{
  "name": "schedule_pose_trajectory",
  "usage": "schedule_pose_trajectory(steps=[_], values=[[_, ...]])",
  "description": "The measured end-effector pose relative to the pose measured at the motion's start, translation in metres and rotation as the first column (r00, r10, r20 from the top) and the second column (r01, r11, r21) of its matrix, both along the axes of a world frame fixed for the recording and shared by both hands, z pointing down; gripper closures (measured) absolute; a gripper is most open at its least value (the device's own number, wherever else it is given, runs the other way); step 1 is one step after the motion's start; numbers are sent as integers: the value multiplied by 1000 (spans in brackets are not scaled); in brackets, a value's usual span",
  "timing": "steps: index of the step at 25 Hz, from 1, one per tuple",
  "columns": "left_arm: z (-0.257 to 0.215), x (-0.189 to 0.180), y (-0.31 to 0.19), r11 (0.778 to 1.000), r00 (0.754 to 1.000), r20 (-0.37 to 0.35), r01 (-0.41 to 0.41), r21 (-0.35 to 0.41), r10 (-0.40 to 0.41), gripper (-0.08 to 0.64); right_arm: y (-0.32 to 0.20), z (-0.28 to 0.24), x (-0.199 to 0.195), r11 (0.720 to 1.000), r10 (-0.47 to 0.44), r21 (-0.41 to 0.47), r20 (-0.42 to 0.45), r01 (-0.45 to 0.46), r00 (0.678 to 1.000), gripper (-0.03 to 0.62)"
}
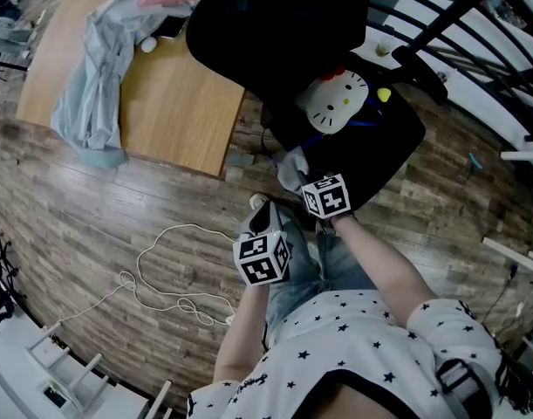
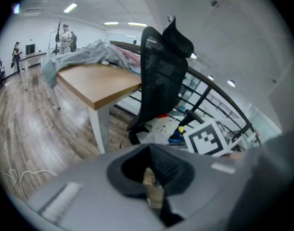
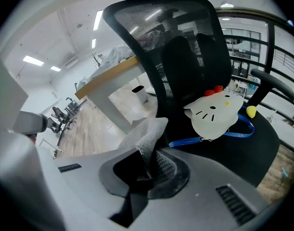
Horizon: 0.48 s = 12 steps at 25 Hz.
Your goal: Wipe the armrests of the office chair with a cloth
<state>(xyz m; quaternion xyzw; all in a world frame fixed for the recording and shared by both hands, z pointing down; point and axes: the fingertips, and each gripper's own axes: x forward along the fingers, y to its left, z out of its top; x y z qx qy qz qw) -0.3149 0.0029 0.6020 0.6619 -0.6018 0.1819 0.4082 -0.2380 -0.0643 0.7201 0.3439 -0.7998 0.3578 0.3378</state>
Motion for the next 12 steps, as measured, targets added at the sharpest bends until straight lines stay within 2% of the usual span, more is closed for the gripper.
schedule_pose_trajectory(steps=[12], values=[[-6,7,5,1000,1000,4,-1,9,1,554,3,0,4,1000,-18,18,-35,19,999,563]])
